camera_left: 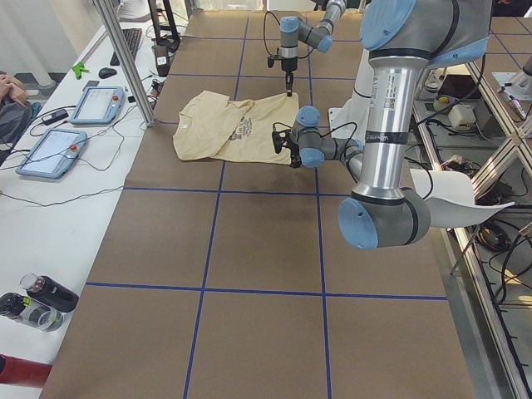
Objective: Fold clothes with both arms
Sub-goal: 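Grasp the hem corners nearest the robot with both grippers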
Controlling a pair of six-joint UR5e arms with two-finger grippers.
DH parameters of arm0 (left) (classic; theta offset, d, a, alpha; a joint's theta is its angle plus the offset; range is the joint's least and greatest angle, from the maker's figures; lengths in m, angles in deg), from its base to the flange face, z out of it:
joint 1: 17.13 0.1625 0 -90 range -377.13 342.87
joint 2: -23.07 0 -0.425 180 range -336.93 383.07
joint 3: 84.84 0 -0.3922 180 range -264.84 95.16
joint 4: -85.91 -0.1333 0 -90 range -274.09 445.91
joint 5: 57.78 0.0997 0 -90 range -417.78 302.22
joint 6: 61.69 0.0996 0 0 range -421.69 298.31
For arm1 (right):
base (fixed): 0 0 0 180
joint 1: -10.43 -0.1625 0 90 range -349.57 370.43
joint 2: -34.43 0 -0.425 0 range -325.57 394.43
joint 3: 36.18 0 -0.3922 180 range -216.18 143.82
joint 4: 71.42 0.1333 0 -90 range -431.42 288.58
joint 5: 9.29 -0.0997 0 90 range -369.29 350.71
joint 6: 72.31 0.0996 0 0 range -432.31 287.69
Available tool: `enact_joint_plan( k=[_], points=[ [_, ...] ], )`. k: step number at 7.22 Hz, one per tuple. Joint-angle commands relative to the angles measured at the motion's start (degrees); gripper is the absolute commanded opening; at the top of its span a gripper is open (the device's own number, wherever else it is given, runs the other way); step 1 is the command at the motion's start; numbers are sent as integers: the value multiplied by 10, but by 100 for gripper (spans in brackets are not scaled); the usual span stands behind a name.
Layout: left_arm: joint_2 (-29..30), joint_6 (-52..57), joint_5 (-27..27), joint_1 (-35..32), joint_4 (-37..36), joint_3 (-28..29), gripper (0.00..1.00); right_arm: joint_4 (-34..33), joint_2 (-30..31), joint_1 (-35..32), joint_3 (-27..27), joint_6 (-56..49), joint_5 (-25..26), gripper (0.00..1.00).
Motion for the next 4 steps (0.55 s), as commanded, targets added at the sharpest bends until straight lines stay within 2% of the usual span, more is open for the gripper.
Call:
enact_joint_plan(
  k=[1, 4],
  points=[
    [12, 1, 0, 3, -14, 8, 91, 0, 0, -2, -1, 0, 0, 0],
    [28, 1, 1, 21, -38, 14, 87, 0, 1, -3, -4, 0, 0, 0]
  ],
)
